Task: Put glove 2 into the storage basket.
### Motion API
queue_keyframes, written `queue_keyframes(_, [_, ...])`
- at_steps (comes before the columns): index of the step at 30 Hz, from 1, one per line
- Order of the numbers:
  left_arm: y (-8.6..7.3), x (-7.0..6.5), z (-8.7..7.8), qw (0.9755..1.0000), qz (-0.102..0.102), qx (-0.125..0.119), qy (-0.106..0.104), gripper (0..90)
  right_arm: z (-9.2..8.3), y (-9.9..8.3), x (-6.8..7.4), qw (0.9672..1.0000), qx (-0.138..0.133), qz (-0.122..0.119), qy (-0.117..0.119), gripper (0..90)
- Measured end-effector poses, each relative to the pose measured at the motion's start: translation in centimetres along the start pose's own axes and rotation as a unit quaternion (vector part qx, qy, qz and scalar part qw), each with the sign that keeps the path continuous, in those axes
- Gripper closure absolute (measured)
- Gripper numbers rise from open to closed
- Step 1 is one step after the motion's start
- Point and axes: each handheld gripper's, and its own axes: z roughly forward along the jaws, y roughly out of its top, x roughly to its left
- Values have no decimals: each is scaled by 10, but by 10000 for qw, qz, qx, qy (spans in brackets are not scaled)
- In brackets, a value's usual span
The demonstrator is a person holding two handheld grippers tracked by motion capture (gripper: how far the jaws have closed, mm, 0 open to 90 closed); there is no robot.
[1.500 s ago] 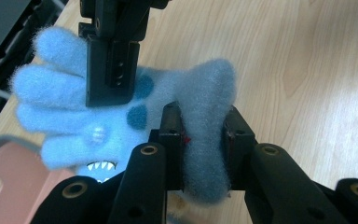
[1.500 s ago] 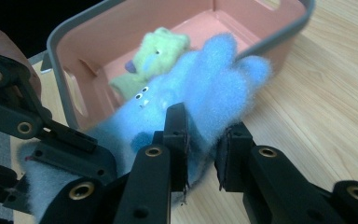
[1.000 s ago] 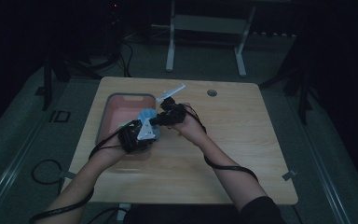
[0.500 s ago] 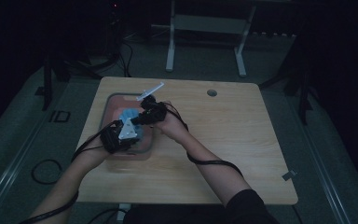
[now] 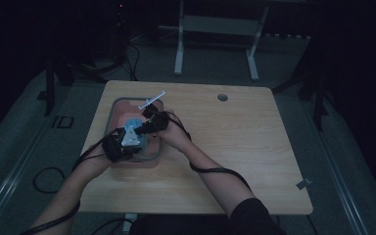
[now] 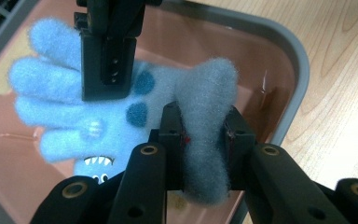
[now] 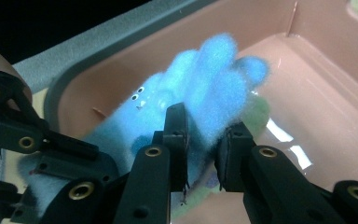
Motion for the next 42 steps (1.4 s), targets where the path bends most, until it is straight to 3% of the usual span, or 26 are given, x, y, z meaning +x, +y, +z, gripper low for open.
queue_keyframes(8, [-1, 5, 16, 9995, -49, 296, -135, 739, 18, -2, -4, 9995, 233, -40, -208, 758])
queue_keyframes(12, [-1, 5, 22, 9992, -104, 361, -140, 729, 23, -3, -7, 9993, 304, -14, -205, 739])
queue_keyframes(16, [-2, 6, 27, 9987, -222, 401, -218, 704, 23, -1, -7, 9991, 333, -59, -273, 658])
queue_keyframes(20, [-4, 6, 28, 9988, -359, 274, -207, 674, 16, 0, -8, 9991, 207, -61, -360, 564])
queue_keyframes(24, [-4, 9, 26, 9981, -575, 181, -141, 577, 3, 0, -9, 9992, 82, -137, -356, 508])
queue_keyframes(26, [-3, 13, 23, 9966, -770, 108, -267, 431, -4, -1, -9, 9993, 17, -158, -351, 484])
queue_keyframes(29, [-3, 14, 17, 9959, -877, 3, -200, 285, -14, -2, -9, 9994, -63, -186, -286, 431])
queue_keyframes(32, [-1, 16, 14, 9949, -1001, -51, -104, 146, -23, -5, -9, 9994, -214, -216, -184, 324])
queue_keyframes(37, [4, 14, 8, 9923, -1189, -324, -102, 33, -37, -13, -12, 9990, -392, -176, -103, 194])
queue_keyframes(40, [8, 11, 7, 9911, -1227, -511, -45, 17, -42, -19, -14, 9989, -439, -123, -114, 180])
queue_keyframes(42, [10, 9, 7, 9905, -1249, -570, -91, 17, -44, -24, -15, 9987, -399, -225, -213, 178])
